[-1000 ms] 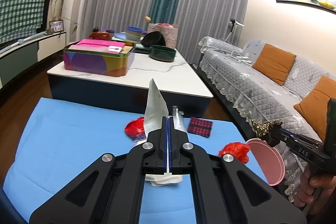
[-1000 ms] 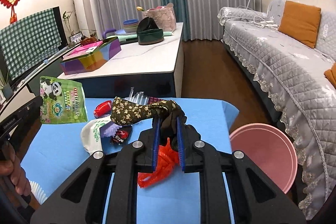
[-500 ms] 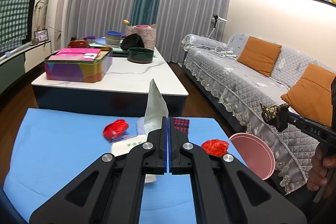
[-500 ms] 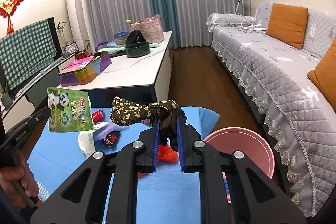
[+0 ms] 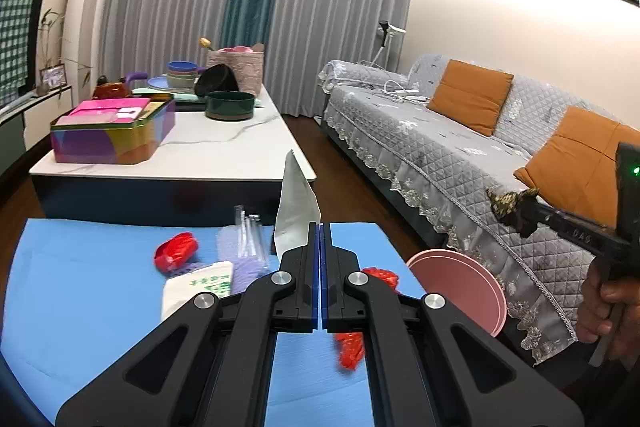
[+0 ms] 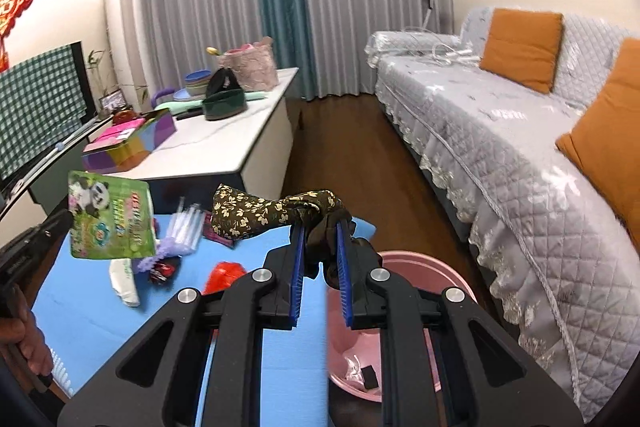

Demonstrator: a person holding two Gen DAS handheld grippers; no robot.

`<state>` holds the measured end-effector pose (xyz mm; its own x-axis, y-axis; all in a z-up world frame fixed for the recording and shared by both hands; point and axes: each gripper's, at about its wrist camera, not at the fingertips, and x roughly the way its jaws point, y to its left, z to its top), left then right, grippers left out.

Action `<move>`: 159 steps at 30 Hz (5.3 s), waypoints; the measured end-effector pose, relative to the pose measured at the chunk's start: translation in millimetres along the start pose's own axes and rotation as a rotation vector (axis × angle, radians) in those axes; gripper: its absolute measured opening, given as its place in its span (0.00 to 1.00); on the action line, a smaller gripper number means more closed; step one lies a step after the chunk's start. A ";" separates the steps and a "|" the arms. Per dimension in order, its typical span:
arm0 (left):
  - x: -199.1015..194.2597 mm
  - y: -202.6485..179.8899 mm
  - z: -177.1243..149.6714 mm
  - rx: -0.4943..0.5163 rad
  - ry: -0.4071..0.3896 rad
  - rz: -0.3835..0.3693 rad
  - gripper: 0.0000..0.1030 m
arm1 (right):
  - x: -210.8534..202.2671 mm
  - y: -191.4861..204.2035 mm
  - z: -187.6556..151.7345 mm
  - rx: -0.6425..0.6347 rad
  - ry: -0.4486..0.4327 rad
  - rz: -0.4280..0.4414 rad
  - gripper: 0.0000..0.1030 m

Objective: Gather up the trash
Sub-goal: 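Carry the snack packet and floral cloth in both tools over the pink bin, then open both tools to drop the packet and cloth into the pink bin, then move the left tool to the white paper bag while the right tool approaches the red plastic bag, then close the left tool on the white paper bag while the right tool grasps the red bag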

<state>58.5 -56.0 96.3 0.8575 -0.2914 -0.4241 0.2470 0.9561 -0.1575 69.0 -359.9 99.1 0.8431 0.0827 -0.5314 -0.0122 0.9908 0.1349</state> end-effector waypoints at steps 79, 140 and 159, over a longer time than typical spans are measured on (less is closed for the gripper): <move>95.1 -127.2 -30.2 0.074 0.231 -0.183 0.28 | 34.6 -87.5 -6.2 0.104 0.011 -0.154 0.54; 98.4 68.9 -76.0 -0.096 0.273 0.443 0.44 | 156.7 101.5 -61.5 -0.122 0.374 0.236 0.52; 33.0 85.3 -58.3 -0.123 0.189 0.500 0.06 | 98.3 111.3 -40.3 -0.176 0.211 0.249 0.20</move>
<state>81.6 14.2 16.8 0.7580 0.1860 -0.6252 -0.2335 0.9723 0.0062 128.9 -237.2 28.1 0.6732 0.3258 -0.6638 -0.3108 0.9392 0.1458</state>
